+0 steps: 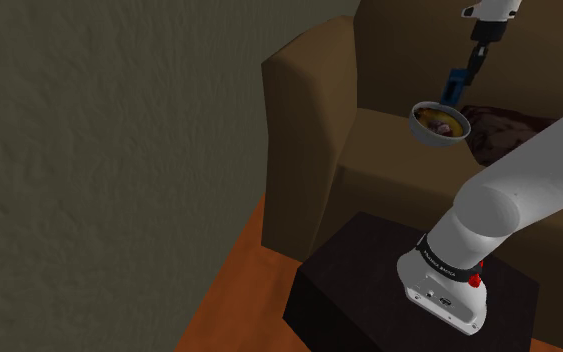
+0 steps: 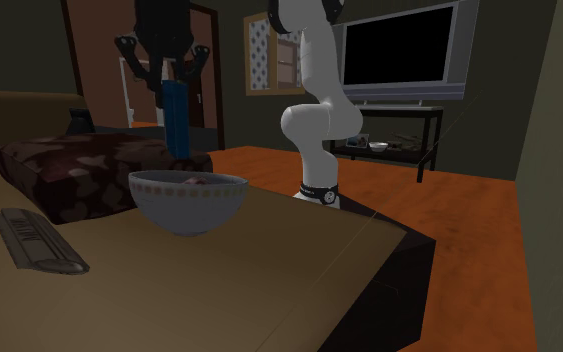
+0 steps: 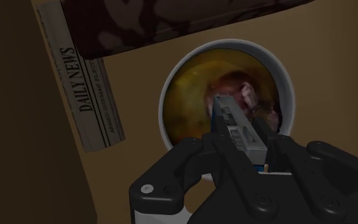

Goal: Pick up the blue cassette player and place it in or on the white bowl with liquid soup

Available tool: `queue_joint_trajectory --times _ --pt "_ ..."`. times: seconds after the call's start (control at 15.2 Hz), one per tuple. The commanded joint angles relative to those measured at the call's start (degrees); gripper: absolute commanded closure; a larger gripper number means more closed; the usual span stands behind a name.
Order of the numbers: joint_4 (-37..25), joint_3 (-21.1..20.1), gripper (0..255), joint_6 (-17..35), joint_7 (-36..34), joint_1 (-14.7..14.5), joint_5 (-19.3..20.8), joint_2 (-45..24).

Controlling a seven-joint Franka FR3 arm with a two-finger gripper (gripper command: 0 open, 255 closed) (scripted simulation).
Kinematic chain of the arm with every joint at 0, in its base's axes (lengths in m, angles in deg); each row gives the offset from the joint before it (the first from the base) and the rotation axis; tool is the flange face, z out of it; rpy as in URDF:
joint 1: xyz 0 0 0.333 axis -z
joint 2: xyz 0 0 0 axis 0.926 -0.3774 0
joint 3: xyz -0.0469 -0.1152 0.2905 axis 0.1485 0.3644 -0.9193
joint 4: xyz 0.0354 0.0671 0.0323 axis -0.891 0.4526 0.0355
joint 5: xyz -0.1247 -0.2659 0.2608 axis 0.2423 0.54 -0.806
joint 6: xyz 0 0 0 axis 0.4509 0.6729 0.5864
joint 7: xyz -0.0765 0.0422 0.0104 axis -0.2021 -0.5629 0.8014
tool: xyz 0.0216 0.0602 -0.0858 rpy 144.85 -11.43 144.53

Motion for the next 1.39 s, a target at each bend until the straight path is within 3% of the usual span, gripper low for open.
queue_joint_trajectory --times 0.0,0.33,0.4,0.73,0.99,1.32 --pt "0.22 0.01 255 0.19 -0.03 0.03 0.05 0.06" --pt "0.22 0.01 255 0.19 -0.03 0.02 0.05 0.06" --pt "0.21 0.02 0 0.19 -0.03 0.02 0.05 0.06" --pt "0.22 0.01 0 0.19 -0.03 0.02 0.05 0.06" --pt "-8.16 -0.64 0 -6.78 1.08 -0.74 -1.40 -1.65" --pt "-8.16 -0.64 0 -6.78 1.08 -0.74 -1.40 -1.65"
